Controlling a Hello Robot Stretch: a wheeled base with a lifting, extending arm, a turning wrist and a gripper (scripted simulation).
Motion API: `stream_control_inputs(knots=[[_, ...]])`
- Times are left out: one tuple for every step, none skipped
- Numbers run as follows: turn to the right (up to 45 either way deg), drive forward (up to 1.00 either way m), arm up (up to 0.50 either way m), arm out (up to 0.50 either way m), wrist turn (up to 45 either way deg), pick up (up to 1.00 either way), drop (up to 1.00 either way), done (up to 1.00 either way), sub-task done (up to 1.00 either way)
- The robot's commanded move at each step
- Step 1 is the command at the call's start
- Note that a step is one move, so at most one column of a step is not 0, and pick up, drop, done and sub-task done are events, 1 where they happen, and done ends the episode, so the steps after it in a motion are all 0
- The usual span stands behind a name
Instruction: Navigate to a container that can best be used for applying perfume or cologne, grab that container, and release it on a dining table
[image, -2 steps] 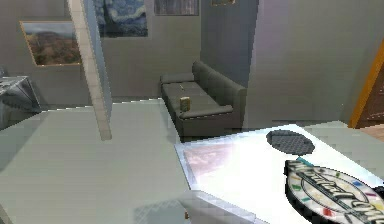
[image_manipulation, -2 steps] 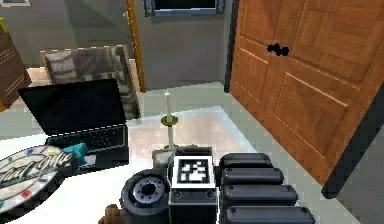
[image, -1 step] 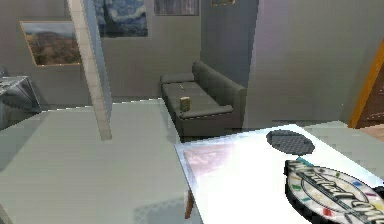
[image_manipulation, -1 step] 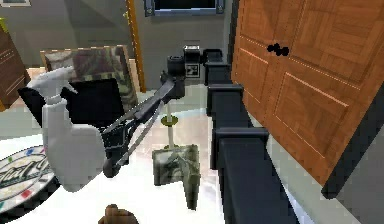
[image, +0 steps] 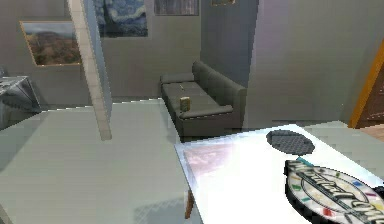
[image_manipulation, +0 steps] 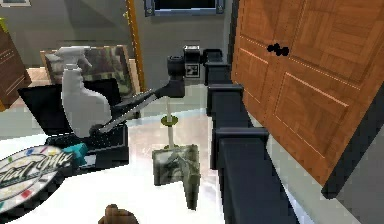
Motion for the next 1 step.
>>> stream_control_inputs(knots=[[0.0,0.0,-0.1,0.0,0.0,0.0,0.0,0.0,0.0]])
